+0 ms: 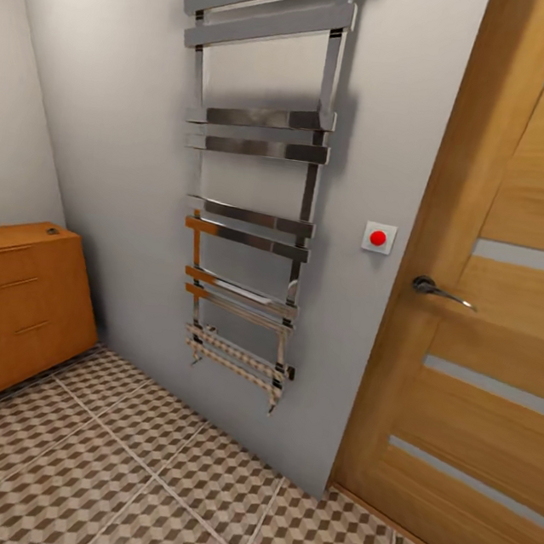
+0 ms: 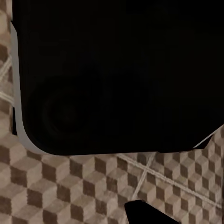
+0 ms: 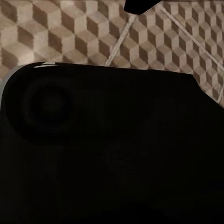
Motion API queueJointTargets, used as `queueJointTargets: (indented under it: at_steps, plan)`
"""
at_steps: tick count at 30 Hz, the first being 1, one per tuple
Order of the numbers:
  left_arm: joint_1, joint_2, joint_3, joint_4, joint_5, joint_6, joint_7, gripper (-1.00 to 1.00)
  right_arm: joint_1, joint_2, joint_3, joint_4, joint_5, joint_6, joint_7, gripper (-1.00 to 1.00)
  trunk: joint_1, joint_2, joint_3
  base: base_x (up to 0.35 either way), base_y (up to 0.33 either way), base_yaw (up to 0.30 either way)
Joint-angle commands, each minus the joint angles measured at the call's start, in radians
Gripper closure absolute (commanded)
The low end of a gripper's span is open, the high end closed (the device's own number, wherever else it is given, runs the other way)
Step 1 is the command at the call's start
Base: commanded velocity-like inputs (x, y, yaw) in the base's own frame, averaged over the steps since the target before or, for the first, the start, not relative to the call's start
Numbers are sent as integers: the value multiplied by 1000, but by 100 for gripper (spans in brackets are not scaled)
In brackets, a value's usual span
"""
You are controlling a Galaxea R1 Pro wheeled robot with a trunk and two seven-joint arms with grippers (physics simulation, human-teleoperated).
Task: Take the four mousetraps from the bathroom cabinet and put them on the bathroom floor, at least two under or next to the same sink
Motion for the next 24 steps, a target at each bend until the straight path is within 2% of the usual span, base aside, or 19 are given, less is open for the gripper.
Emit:
queueJointTargets:
  at_steps: [1,24]
  plan:
    - [0,0,1,0,1,-2,0,-100,0,0,1,0,0,-3,0,-100,0,0,-1,0,0,274]
    - [0,-1,4,0,2,-3,1,-100,0,0,0,0,0,-3,0,-100,0,0,-1,0,0,274]
